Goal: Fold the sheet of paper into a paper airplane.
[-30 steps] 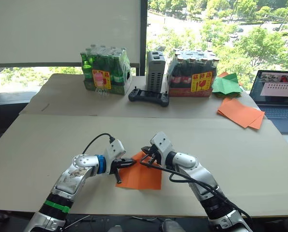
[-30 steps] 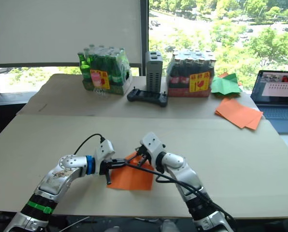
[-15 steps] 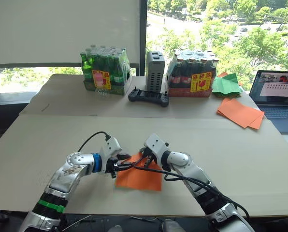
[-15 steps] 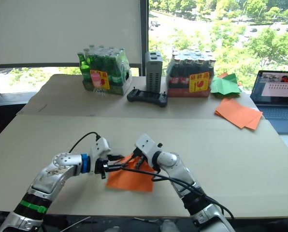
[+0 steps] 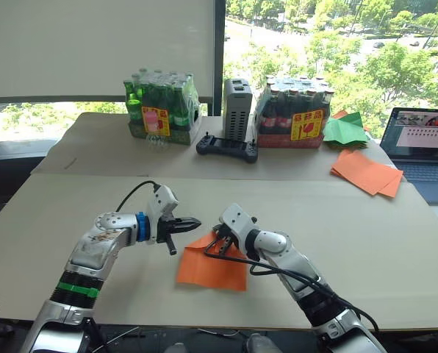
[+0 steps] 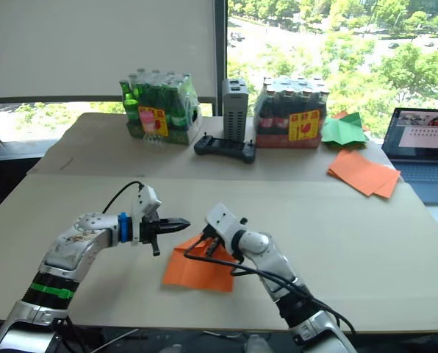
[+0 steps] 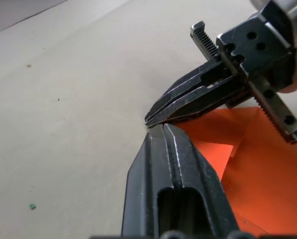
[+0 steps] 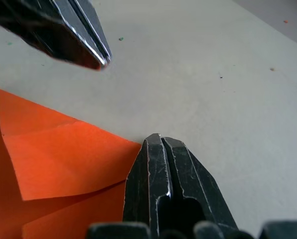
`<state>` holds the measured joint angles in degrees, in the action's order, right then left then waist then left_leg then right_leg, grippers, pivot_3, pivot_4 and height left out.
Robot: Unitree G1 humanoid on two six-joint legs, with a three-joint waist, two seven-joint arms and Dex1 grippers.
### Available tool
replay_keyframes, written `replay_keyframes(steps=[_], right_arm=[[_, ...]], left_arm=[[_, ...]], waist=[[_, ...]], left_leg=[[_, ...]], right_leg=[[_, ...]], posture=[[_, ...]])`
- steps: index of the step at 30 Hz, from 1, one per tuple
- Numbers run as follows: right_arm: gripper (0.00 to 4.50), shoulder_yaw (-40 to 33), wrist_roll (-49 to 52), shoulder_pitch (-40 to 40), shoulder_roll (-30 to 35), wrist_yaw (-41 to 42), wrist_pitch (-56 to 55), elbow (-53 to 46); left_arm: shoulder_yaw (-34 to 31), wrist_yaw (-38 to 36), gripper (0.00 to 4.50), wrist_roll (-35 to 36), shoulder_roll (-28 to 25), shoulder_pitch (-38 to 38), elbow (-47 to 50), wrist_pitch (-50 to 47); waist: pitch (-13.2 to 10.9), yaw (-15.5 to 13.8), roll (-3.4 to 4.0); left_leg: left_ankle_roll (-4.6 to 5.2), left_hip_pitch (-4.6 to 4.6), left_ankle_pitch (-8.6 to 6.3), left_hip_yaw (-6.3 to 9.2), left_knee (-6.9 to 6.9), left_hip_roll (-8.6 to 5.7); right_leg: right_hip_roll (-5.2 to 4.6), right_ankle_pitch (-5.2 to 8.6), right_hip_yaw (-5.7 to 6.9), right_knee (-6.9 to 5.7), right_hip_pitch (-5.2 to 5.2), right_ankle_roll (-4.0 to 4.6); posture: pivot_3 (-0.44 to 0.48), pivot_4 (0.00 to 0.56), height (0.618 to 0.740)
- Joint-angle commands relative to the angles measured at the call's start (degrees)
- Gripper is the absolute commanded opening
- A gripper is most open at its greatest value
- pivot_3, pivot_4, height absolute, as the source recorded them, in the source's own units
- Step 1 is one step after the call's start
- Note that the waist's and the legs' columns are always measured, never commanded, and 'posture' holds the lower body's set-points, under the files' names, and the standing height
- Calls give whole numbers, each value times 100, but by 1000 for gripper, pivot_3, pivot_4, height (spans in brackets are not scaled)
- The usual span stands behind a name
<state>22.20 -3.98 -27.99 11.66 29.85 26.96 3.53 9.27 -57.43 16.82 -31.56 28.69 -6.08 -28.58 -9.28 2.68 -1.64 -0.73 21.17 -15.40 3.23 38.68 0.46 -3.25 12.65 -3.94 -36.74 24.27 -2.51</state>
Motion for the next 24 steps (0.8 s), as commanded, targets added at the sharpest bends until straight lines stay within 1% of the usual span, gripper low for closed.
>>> replay_keyframes(steps=[1, 5, 11, 18, 24], right_arm=[[0, 65, -96, 116, 26, 12, 231, 101], [0, 84, -92, 129, 30, 34, 274, 49], [0, 123, -110, 165, 56, 54, 333, -51], [0, 177, -167, 242, 44, 59, 367, -132], [0, 187, -202, 276, 5, 49, 393, -145]], left_arm=[[185, 28, 41, -274, 156, 185, -186, 383], [392, 11, 41, -517, 273, 244, -405, 597], [555, 19, 41, -865, 300, 250, -740, 860], [706, -147, 41, -1032, 139, -107, -537, 968], [666, -180, 41, -1042, -45, -351, -295, 911]], waist=[[0, -2, 0], [0, -7, 0], [0, -9, 0], [3, 0, 3], [6, 0, 6]], left_leg=[[0, 0, 0, 0, 0, 0], [0, 0, 0, 1, 0, 0], [0, 1, 0, 1, 0, 0], [1, -1, -1, 1, 0, 0], [1, -8, -1, 0, 0, 1]], right_leg=[[0, 0, 0, 0, 0, 0], [0, 0, 0, -1, -1, 0], [0, 0, 0, 0, 0, 0], [0, 1, 0, 0, -2, -1], [0, 2, 0, -1, -10, -2]], posture=[[0, 150, 733], [0, 150, 733], [0, 150, 733], [0, 150, 733], [0, 150, 733]])
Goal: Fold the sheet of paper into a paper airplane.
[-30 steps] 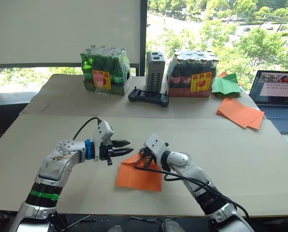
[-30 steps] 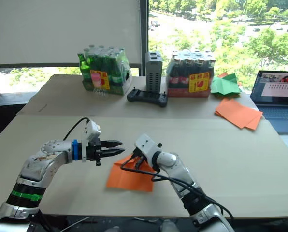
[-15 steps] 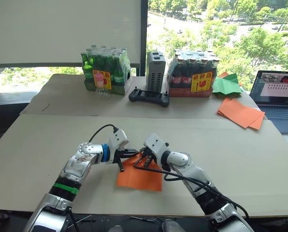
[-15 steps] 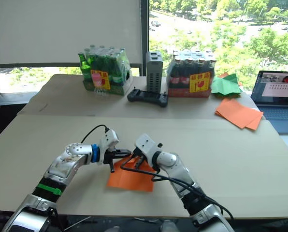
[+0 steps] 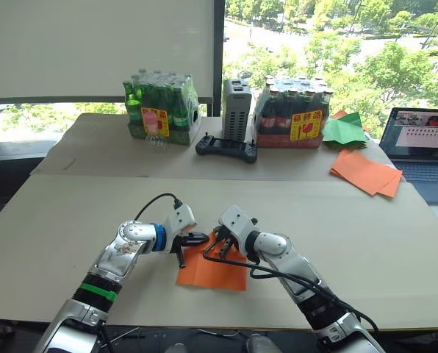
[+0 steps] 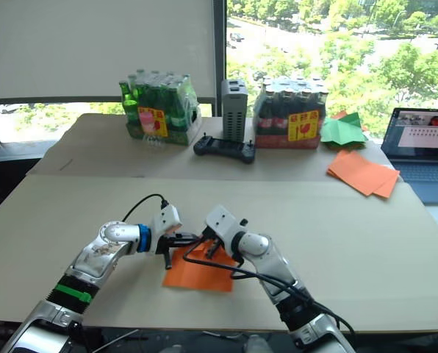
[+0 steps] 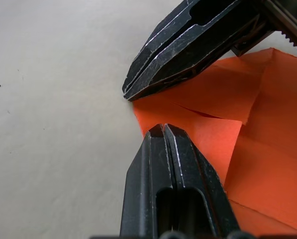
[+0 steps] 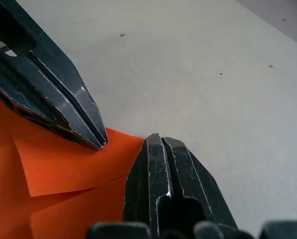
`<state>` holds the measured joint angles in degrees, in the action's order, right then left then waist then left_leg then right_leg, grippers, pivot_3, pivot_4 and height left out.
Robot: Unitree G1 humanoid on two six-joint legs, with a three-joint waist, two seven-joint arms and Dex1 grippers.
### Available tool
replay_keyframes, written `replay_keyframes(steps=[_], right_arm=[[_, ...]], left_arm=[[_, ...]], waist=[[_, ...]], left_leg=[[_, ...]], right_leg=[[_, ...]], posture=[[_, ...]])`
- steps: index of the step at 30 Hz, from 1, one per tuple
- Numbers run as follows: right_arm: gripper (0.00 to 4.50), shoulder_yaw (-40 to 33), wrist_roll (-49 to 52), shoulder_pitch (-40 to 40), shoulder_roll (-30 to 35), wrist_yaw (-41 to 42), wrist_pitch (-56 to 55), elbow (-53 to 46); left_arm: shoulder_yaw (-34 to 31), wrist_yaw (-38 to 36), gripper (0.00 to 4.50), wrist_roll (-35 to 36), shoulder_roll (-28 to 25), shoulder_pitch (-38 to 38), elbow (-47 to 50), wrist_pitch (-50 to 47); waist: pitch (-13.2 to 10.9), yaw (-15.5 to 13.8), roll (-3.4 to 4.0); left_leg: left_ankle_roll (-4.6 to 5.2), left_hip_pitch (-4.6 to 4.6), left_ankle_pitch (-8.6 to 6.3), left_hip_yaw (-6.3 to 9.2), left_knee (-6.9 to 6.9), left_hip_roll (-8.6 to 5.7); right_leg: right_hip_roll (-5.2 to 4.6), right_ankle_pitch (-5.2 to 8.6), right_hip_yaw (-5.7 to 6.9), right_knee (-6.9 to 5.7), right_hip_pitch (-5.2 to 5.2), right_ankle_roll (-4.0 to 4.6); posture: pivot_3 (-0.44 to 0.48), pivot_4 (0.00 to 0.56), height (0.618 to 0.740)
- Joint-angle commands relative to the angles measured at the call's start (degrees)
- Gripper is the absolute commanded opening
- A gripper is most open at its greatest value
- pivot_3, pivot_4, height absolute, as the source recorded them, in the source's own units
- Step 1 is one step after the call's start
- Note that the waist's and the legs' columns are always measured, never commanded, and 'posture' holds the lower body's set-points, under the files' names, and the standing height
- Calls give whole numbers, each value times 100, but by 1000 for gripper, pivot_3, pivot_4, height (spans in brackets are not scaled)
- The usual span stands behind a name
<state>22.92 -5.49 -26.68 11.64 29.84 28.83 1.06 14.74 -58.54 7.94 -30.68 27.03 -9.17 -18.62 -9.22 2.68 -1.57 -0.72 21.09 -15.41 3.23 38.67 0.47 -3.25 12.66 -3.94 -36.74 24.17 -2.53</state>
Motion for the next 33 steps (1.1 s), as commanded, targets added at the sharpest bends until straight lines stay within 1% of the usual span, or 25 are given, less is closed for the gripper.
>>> replay_keyframes(steps=[1, 12, 19, 27, 33], right_arm=[[0, 117, -56, 143, 6, 50, 210, 105], [0, 168, -89, 144, -26, 55, 178, 141], [0, 195, -93, 111, -52, 84, 161, 170], [0, 218, -97, 82, -75, 107, 140, 199], [0, 168, -76, 54, -101, 86, 70, 202]], left_arm=[[101, -74, 41, -155, -183, -236, 60, -96], [-214, -78, 41, -41, -602, -755, 417, -262], [-357, -122, 41, -40, -927, -1250, 675, -246], [-505, -111, 41, 6, -1089, -1448, 842, -302], [-655, -76, 41, 93, -1111, -1466, 955, -355]], waist=[[0, 1, 0], [4, 39, 6], [6, 114, 9], [7, 136, 10], [7, 135, 10]], left_leg=[[0, 0, 0, 0, 0, 0], [0, -4, 0, -1, -1, 3], [0, -10, 0, -1, -4, 10], [0, -27, 0, -7, -13, 19], [0, -38, 0, -9, -29, 22]], right_leg=[[0, 0, 0, 0, 0, 0], [2, 1, 0, -1, 0, 1], [6, 2, 0, -3, -3, 3], [13, 4, -2, -4, -11, 7], [16, 6, -3, -3, -12, 11]], posture=[[0, 150, 733], [0, 150, 733], [0, 150, 733], [0, 150, 733], [0, 150, 733]])
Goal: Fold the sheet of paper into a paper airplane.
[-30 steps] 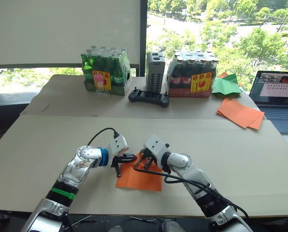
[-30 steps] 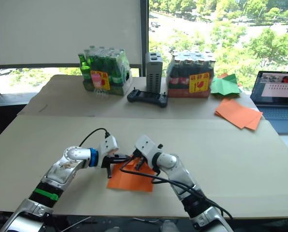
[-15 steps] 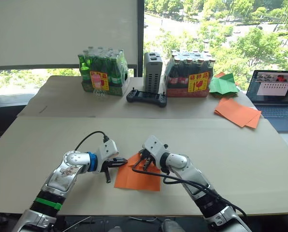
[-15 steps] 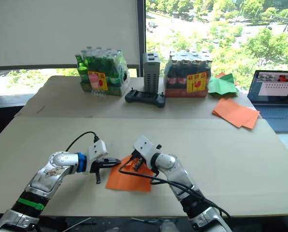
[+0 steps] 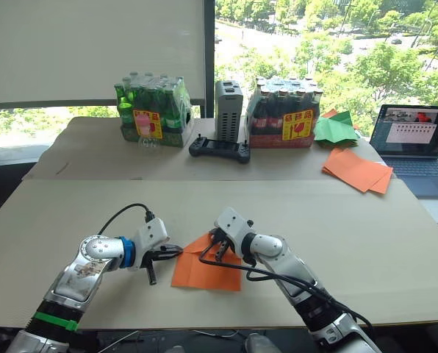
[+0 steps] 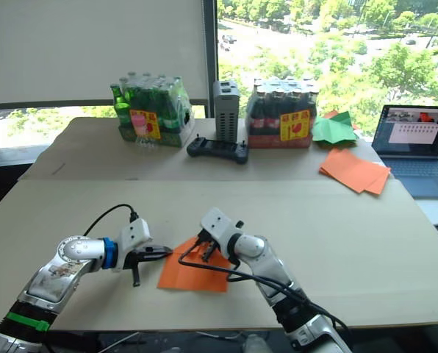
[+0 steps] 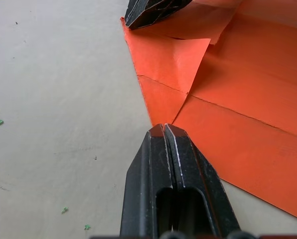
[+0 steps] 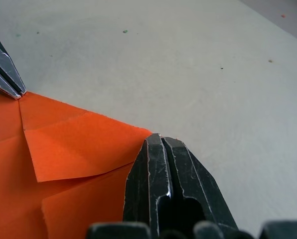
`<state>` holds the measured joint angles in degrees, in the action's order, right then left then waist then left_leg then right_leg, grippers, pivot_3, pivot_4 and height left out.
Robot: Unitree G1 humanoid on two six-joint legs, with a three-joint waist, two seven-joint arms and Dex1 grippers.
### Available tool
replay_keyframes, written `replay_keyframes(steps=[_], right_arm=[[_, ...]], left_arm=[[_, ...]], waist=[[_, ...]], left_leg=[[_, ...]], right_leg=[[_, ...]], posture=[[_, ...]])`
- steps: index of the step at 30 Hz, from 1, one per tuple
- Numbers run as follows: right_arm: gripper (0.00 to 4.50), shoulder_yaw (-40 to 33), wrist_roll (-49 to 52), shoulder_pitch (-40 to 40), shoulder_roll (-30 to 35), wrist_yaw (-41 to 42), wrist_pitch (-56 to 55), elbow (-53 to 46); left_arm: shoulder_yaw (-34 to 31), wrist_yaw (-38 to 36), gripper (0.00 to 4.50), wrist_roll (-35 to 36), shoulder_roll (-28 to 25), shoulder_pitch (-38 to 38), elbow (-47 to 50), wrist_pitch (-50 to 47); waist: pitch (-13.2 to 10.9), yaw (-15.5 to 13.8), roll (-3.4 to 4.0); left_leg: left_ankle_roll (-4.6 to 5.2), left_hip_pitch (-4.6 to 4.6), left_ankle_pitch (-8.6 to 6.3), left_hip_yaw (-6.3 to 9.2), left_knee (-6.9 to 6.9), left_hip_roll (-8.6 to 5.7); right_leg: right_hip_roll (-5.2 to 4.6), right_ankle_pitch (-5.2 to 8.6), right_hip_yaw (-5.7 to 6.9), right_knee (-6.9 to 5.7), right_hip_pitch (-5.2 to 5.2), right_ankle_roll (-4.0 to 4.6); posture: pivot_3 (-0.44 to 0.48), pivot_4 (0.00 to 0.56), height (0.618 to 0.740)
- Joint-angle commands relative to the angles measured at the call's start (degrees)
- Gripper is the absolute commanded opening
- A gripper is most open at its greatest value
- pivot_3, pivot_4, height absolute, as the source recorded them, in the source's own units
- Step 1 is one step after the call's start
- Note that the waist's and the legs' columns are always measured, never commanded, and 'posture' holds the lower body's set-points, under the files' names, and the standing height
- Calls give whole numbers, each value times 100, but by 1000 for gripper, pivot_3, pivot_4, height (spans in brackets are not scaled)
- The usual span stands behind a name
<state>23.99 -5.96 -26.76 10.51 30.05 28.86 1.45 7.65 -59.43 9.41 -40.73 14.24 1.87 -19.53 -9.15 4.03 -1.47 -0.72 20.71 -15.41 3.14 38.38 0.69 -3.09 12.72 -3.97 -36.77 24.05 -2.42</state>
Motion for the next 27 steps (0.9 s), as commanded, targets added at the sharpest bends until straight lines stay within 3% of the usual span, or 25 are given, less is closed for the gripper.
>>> replay_keyframes(steps=[1, 9, 15, 20, 27], right_arm=[[0, 36, -14, 48, -1, 58, 41, 149], [0, -809, 720, -299, -246, 115, 398, -903], [0, -1395, 1357, -223, 127, 350, 1163, -1967], [0, -1633, 1724, 363, 1128, 866, 1589, -2514], [0, -1656, 1818, 1438, 2459, 1400, 1460, -2737]], left_arm=[[0, 25, 41, -4, -86, -160, -131, -281], [-532, -63, 41, 631, -145, 214, 302, -664], [-636, -50, 41, 850, -80, 467, 431, -730], [-480, -4, 41, 997, 243, 783, 368, -768], [211, -107, 41, 563, 640, 866, -248, -316]], waist=[[0, 2, 0], [-17, -2, 1], [-25, -69, 0], [-27, -171, -2], [-28, -135, -6]], left_leg=[[0, 0, 0, 0, -1, 1], [-1, 34, 1, 5, 0, 6], [-1, 54, 0, 9, -6, 2], [-1, 59, 0, 5, -6, -13], [0, 58, 0, 3, -6, -23]], right_leg=[[1, 0, 0, 0, 0, 0], [8, -2, 0, -3, 34, 5], [2, -4, 4, 7, 52, 8], [-13, 0, 4, 17, 46, 1], [-20, 2, 4, 36, 34, -8]], posture=[[0, 150, 733], [0, 150, 733], [0, 150, 733], [0, 150, 733], [0, 150, 733]])
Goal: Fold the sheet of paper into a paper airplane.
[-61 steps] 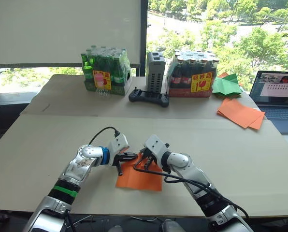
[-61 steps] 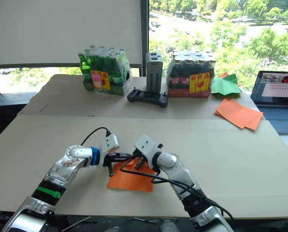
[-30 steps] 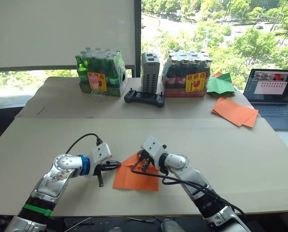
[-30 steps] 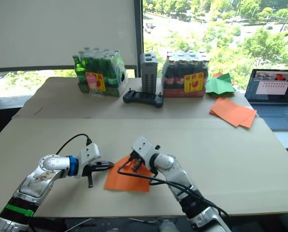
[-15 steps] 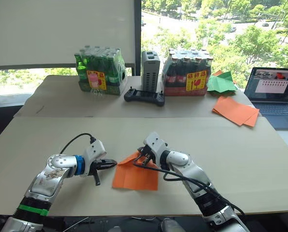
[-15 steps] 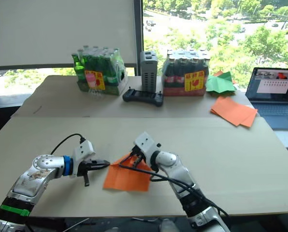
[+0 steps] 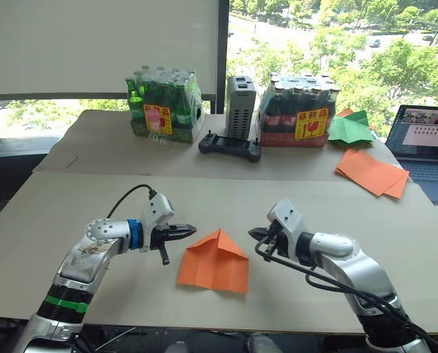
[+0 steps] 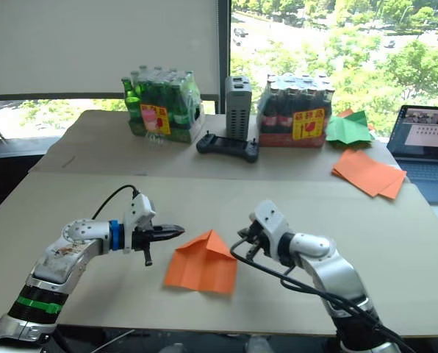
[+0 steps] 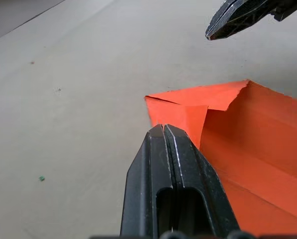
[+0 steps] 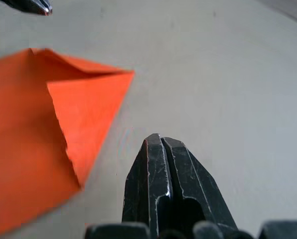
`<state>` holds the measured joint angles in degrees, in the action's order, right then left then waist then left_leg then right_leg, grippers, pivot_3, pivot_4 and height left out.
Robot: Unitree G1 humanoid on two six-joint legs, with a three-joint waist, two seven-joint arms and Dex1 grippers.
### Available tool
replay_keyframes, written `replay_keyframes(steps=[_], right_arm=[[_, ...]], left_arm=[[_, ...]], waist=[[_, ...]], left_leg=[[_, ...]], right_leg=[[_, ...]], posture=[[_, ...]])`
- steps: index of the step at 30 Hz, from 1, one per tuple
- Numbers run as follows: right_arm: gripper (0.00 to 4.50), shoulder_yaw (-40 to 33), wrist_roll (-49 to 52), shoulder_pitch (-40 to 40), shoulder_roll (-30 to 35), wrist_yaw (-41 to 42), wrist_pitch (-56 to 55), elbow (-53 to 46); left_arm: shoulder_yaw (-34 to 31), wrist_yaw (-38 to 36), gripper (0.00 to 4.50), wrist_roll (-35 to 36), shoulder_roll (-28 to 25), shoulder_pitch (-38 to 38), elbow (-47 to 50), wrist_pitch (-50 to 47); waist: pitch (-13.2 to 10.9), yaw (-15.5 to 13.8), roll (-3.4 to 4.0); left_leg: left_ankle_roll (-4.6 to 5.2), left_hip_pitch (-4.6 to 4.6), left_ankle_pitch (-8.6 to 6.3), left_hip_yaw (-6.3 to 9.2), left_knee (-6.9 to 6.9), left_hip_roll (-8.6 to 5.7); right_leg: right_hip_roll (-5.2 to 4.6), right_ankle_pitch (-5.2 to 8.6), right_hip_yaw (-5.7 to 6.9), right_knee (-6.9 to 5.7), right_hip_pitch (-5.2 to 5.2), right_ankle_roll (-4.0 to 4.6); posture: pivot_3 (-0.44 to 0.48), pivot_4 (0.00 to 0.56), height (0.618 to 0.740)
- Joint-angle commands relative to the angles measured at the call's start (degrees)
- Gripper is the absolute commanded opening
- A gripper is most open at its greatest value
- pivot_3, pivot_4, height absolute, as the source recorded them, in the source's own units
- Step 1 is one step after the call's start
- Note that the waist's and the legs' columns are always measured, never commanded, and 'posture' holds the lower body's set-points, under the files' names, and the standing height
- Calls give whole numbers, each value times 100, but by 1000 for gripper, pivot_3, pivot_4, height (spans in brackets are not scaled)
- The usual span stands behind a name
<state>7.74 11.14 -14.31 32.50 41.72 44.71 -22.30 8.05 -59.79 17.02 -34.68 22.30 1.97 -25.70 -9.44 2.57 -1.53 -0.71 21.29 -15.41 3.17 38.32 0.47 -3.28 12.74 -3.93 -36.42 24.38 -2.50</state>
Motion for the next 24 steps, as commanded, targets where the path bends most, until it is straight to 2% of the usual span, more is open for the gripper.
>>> replay_keyframes(steps=[1, 9, 14, 24], right_arm=[[0, 21, 123, 302, 349, 283, -160, -385], [0, 515, 310, 621, 472, 570, -237, -706], [0, 761, 143, 229, -234, 56, -269, -318], [0, 895, 253, -414, -1125, -370, -131, -127]], left_arm=[[294, -67, 41, -366, 44, 52, -484, 487], [506, -97, 41, -717, 96, 77, -1171, 992], [516, -78, 41, -732, 136, 34, -1125, 1015], [504, -37, 41, -752, 122, -13, -910, 937]], waist=[[0, 17, 0], [-1, 1, -2], [0, 9, -2], [0, -6, -2]], left_leg=[[0, -1, 0, 0, 0, 0], [0, -17, 1, 0, 4, 7], [0, -19, 1, -1, 7, 8], [0, -16, 1, 3, 12, 3]], right_leg=[[0, 0, -1, -2, 0, 0], [10, 11, -2, -12, -17, -17], [10, 6, -3, -20, -16, -10], [6, 2, -2, -26, -13, -2]], posture=[[0, 150, 733], [0, 150, 733], [0, 150, 733], [0, 150, 733]])
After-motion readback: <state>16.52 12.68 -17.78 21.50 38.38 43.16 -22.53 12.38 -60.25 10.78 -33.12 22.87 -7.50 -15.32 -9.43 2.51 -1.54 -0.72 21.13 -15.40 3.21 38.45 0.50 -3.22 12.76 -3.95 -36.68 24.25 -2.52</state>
